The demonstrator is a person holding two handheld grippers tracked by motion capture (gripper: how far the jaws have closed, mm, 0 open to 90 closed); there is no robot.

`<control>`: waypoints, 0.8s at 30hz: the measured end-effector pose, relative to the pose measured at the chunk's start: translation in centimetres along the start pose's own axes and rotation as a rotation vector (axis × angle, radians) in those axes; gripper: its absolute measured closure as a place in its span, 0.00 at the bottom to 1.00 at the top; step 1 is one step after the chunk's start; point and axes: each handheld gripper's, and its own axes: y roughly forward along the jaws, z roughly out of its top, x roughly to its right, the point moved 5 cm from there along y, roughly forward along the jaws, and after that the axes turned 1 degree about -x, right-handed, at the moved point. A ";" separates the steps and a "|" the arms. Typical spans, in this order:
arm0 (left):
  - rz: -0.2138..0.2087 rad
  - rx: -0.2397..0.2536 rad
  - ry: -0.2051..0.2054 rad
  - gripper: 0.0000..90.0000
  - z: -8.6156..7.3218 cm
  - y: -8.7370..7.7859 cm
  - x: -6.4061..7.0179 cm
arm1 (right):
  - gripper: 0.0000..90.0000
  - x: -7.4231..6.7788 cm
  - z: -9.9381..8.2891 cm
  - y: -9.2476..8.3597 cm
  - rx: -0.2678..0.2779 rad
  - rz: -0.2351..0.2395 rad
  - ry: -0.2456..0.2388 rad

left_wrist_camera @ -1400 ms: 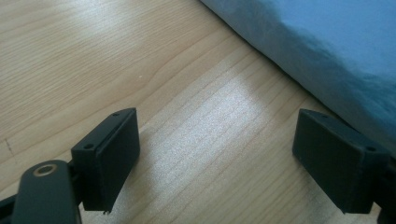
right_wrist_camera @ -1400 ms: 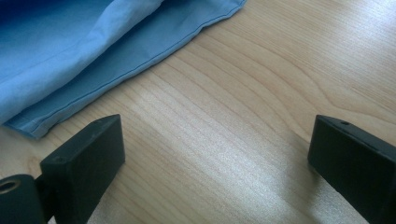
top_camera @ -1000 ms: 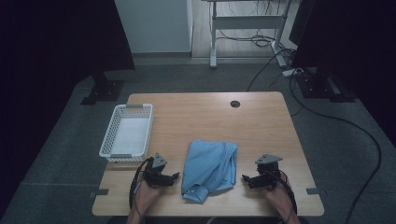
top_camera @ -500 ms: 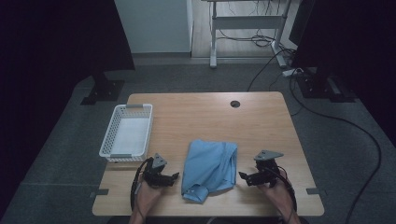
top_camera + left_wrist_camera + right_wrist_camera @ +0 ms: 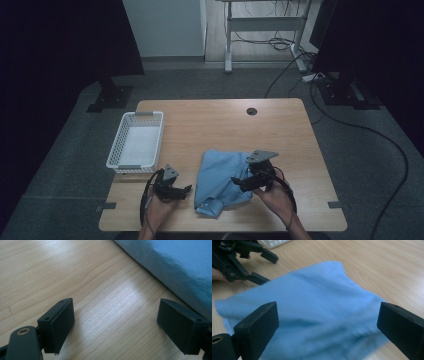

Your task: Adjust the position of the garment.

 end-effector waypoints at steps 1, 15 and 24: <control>0.000 0.000 0.000 0.16 0.0 0.0 0.0 | 0.04 -0.4 0.2 0.6 -0.003 0.010 -0.003; 0.002 0.000 -0.002 0.16 0.0 0.0 0.0 | 0.05 -0.1 -6.2 5.1 -0.164 0.003 -0.002; 0.006 0.003 -0.009 0.17 0.0 -0.1 0.0 | 0.04 -0.2 -6.5 5.5 -0.102 -0.013 -0.029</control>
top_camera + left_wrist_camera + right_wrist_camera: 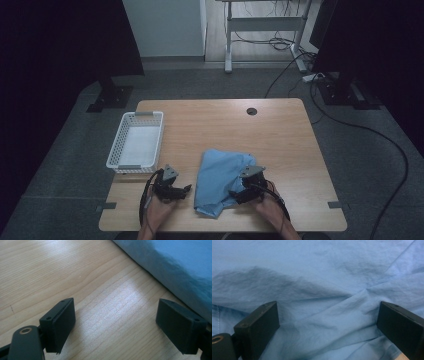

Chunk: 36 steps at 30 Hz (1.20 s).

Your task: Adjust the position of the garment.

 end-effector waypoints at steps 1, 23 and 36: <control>0.001 0.000 -0.001 0.17 0.0 0.0 0.0 | 0.04 0.0 0.0 0.1 0.007 0.000 0.002; -0.004 -0.001 0.006 0.17 -0.6 -0.6 0.1 | 0.12 2.0 3.2 3.1 0.028 -0.008 0.010; -0.003 -0.002 0.006 0.17 -0.9 -0.9 0.0 | 0.12 3.0 4.7 4.7 0.028 -0.001 0.005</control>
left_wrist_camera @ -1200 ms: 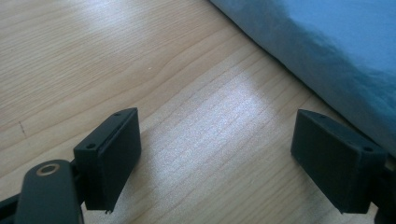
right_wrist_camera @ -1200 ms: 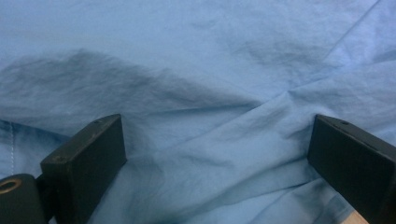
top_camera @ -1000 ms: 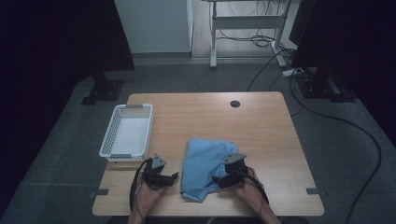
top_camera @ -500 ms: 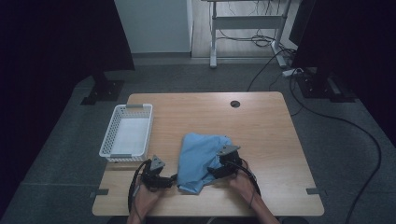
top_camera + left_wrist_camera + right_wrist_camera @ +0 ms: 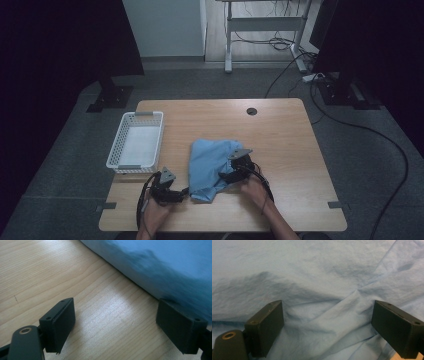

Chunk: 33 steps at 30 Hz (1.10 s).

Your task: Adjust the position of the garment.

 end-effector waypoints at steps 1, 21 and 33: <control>0.002 0.001 -0.002 0.17 0.0 0.0 0.0 | 0.12 0.1 0.1 0.1 -0.001 -0.002 0.004; 0.013 -0.001 -0.015 0.16 -0.2 -0.1 -0.1 | 0.12 2.0 2.9 3.1 0.000 -0.028 0.024; 0.017 0.000 -0.020 0.16 -0.1 -0.1 -0.1 | 0.12 2.9 4.4 4.7 0.001 -0.030 0.025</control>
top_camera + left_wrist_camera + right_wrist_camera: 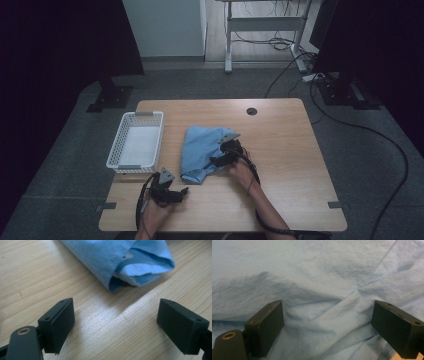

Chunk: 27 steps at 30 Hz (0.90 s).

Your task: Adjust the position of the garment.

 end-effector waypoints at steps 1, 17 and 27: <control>0.000 0.000 -0.001 0.16 0.0 0.0 0.0 | 0.12 0.0 0.1 0.1 0.001 0.001 0.000; 0.007 0.000 -0.005 0.16 0.2 0.1 0.1 | 0.12 0.5 1.8 1.9 -0.003 0.004 0.000; 0.007 0.000 -0.006 0.16 0.2 0.2 0.1 | 0.07 0.5 1.8 2.0 -0.005 0.020 -0.012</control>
